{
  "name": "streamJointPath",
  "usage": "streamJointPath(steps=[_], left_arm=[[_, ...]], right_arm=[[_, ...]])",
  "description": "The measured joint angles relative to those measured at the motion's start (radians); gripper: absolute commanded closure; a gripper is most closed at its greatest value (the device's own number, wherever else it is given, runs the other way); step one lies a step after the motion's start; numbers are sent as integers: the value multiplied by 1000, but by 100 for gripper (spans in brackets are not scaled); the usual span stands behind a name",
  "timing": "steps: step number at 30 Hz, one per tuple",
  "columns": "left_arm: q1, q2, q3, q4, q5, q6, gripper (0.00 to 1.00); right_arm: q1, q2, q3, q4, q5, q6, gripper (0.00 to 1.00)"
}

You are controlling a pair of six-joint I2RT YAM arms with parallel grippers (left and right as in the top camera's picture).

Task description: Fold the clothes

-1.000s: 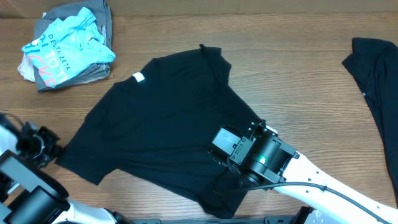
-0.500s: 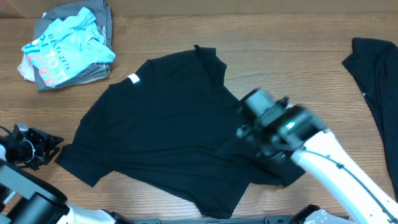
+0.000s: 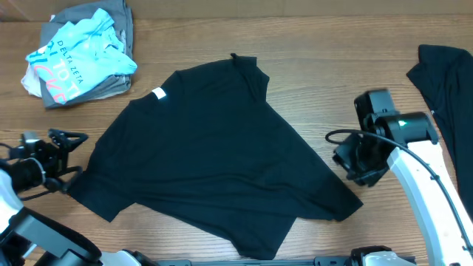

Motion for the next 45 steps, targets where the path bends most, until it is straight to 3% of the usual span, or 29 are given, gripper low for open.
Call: streamJointPath(steps=[2, 3, 9, 13, 22, 28, 45], left_arm=[[-34, 0, 0, -20, 31, 36, 0], [-55, 0, 0, -29, 41, 53, 0], [-235, 0, 0, -43, 37, 113, 0], [-355, 0, 0, -40, -4, 127, 0], [-570, 0, 0, -26, -54, 131, 0], [-632, 0, 0, -26, -105, 133, 0], [-639, 0, 0, 24, -151, 133, 0]], right_arm=[[-7, 0, -73, 40, -16, 10, 79], [-8, 0, -106, 58, -21, 22, 80], [-13, 1, -265, 140, -56, 61, 74], [-13, 1, -317, 217, -68, 71, 64], [-13, 92, -373, 361, -71, 89, 68], [-13, 211, -377, 426, -71, 93, 69], [-13, 207, -376, 542, -59, 100, 61]])
